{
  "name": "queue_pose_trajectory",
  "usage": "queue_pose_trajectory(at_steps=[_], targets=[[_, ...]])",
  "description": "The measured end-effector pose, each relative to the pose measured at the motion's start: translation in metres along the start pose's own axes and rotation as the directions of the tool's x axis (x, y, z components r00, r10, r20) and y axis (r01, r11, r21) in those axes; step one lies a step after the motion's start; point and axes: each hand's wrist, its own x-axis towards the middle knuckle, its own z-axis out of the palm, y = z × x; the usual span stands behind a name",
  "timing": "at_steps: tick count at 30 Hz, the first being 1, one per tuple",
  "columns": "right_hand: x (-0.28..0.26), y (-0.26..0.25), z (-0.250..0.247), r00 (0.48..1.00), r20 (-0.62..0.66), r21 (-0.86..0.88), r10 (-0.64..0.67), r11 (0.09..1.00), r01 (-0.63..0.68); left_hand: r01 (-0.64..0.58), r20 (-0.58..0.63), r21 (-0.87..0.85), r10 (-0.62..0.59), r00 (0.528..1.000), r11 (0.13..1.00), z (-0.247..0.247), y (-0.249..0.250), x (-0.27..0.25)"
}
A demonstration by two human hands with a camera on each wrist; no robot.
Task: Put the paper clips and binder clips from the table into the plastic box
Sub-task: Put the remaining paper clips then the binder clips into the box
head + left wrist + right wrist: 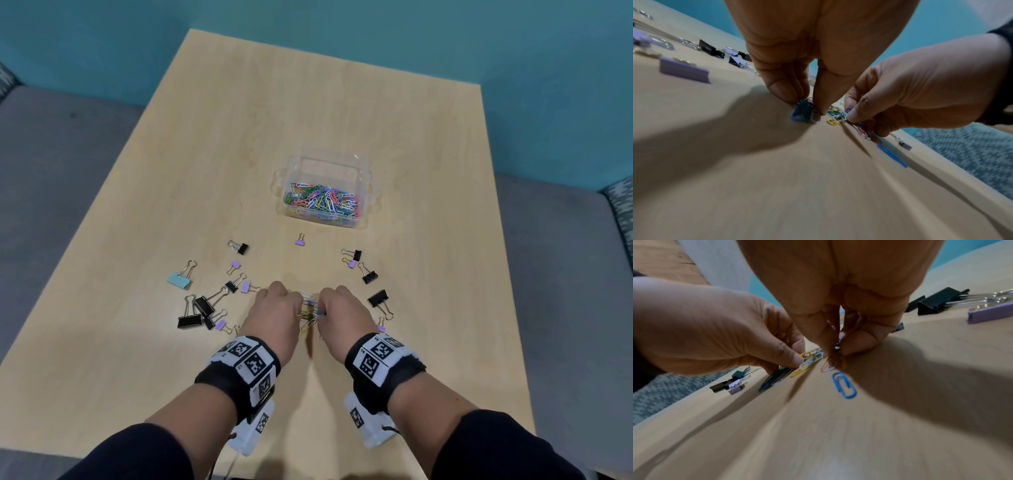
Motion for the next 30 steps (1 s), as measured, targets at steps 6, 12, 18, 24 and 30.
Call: queue_pose_trajectory(at_steps=[6, 12, 18, 24, 30], targets=[[0.001, 0.006, -0.003, 0.999, 0.014, 0.008, -0.035, 0.999, 0.035, 0.025, 0.026, -0.066, -0.023, 0.999, 0.997, -0.003, -0.001, 0.003], [0.0, 0.014, -0.02, 0.997, 0.056, 0.093, -0.049, 0.995, 0.044, 0.086, 0.083, -0.263, -0.066, 0.994, 0.961, -0.018, -0.009, 0.003], [0.025, 0.009, -0.065, 1.0, 0.029, 0.428, 0.004, 0.904, -0.016, 0.16, 0.149, -0.566, -0.091, 0.985, 0.809, -0.067, 0.0, 0.037], [0.096, -0.005, -0.133, 0.975, -0.192, 0.551, 0.114, 0.834, 0.011, 0.038, -0.088, -0.522, -0.098, 0.991, 0.852, -0.122, 0.026, 0.126], [0.127, -0.012, -0.151, 0.977, -0.18, 0.572, 0.116, 0.82, 0.008, 0.01, -0.12, -0.384, -0.06, 0.991, 0.923, -0.127, 0.039, 0.158]])
